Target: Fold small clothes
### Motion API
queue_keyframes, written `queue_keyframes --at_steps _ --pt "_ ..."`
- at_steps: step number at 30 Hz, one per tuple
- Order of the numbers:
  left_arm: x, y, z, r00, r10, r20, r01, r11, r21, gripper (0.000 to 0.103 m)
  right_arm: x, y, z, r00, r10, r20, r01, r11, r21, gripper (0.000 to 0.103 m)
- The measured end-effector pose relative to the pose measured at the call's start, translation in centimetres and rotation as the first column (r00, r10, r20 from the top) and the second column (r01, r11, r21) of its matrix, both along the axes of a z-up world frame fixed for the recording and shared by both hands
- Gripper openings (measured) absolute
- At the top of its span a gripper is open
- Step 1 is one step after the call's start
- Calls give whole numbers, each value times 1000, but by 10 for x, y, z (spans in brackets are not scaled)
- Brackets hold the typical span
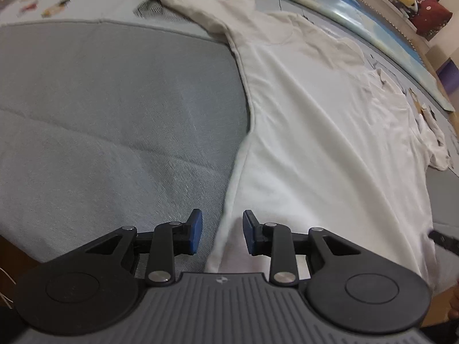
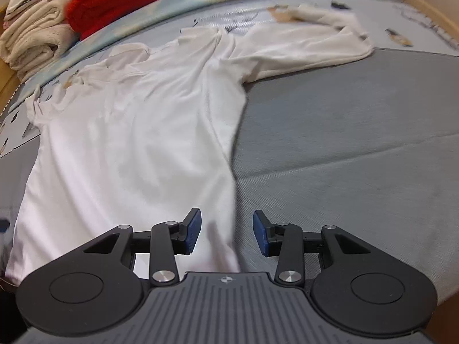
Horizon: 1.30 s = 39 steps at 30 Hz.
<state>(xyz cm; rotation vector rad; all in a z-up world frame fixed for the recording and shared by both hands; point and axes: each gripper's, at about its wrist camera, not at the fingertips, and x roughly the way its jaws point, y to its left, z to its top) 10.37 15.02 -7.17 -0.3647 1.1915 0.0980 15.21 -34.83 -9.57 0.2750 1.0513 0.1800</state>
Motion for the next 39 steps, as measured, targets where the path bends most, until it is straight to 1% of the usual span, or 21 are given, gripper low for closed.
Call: queue_keyframes --at_steps 3,5,6,7,8,10,12,14,16,17,19,21,23,24,26,27,28,30,34,36,39 --pt "1 -3 -12 999 -32 -33 31 999 -31 39 14 13 -8 1000 16 14 -15 999 -32 41" --pt "-1 -8 -17 996 -76 -41 77 997 12 37 22 17 -17 999 -27 -19 25 996 -81 26" --pt "-4 -11 -18 995 -98 -37 99 994 36 37 24 16 -18 998 -58 -19 56 994 -91 13" --pt "-5 -12 -17 992 -118 -34 120 991 52 22 25 15 -18 997 -74 -12 72 994 -82 2" --pt "-7 -13 -16 989 -141 -36 143 987 71 5 26 14 -16 997 -83 -3 82 994 -68 2" --pt "-13 -12 -11 983 -178 -32 181 979 93 4 26 13 -13 994 -107 38 110 990 -87 1" --pt "-19 -13 -7 979 -200 -27 202 968 149 4 28 7 -12 984 -163 65 171 977 -130 1" --pt "-23 -6 -7 982 -181 -47 187 970 157 4 30 -2 -17 975 -216 46 220 968 -117 1" --pt "-22 -2 -8 983 -174 -60 182 970 160 9 32 1 -24 982 -188 3 187 977 -100 2" --pt "-20 1 -8 983 -169 -64 177 972 155 12 31 4 -23 986 -169 10 169 979 -115 2" --pt "-18 -1 -2 985 -161 -61 169 970 172 16 29 5 -16 987 -158 36 162 977 -140 20" --pt "-15 -9 10 985 -173 -12 171 960 222 16 27 -1 -8 979 -189 76 196 975 -107 33" --pt "-14 -17 19 979 -204 26 193 956 219 16 28 -6 -3 976 -195 102 203 976 -82 35" --pt "-12 -21 17 976 -218 18 210 957 201 16 31 -6 -5 980 -176 93 184 978 -94 36" --pt "-9 -31 1 961 -263 -82 274 943 190 16 40 -4 -17 992 -127 14 127 982 -140 35" --pt "-10 -35 -6 951 -283 -126 304 931 205 16 41 -4 -22 992 -125 -12 122 981 -151 35" --pt "-12 -39 -3 949 -290 -123 311 923 227 16 40 -8 -21 989 -145 -8 143 979 -144 35" --pt "-14 -43 18 953 -299 -54 303 916 262 16 40 -18 -12 978 -206 25 207 974 -89 35" --pt "-3 -42 69 964 -249 96 222 946 235 16 43 -31 30 954 -248 171 249 968 16 35" --pt "9 -42 97 959 -232 162 188 951 244 16 50 -37 54 932 -243 269 242 969 36 36" --pt "37 -48 137 945 -202 258 136 959 250 16 63 -43 87 889 -227 398 244 970 7 38"
